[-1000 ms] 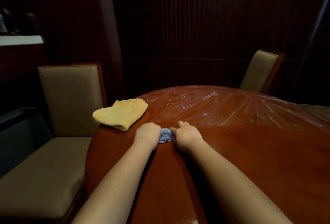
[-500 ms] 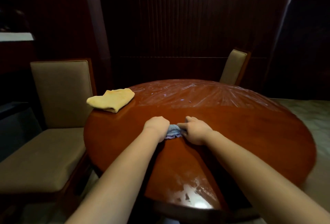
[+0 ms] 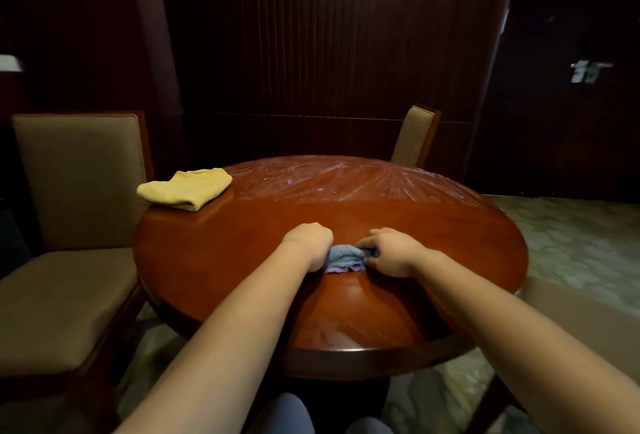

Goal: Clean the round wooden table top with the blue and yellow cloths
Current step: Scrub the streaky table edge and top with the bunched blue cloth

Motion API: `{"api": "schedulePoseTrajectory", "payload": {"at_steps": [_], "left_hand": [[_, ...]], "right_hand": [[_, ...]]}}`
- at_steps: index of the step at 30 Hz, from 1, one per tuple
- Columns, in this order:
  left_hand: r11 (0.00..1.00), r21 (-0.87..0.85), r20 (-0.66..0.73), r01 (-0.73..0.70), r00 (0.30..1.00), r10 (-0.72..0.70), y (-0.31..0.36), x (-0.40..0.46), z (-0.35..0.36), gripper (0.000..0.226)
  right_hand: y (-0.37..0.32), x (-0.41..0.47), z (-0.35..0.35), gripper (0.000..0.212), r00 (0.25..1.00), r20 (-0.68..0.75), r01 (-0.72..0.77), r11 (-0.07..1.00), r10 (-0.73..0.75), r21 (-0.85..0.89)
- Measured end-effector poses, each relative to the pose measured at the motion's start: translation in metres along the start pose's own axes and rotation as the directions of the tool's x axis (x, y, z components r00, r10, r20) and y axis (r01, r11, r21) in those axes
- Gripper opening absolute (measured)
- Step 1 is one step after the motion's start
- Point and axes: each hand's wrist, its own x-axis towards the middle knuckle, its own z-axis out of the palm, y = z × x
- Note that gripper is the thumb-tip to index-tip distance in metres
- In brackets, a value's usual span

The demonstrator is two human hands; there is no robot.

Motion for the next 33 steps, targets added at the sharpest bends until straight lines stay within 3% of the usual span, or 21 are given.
{"api": "schedulePoseTrajectory", "payload": {"at_steps": [7,13,33], "left_hand": [[1.000,0.003,0.003,0.010,1.000,-0.010,0.014,-0.004,-0.007,0.022],[0.998,0.022,-0.013,0.058,0.998,-0.058,0.006,0.018,0.000,0.026],[0.992,0.052,-0.033,0.112,0.993,-0.111,-0.088,0.231,0.015,0.030]], "right_hand": [[0.000,-0.009,0.004,0.034,0.992,-0.105,-0.061,0.998,0.062,0.018],[-0.004,0.023,0.005,0.023,0.986,-0.146,-0.099,0.990,0.083,-0.104],[0.054,0.242,0.002,0.027,0.986,-0.139,-0.107,0.988,0.092,-0.111]]}}
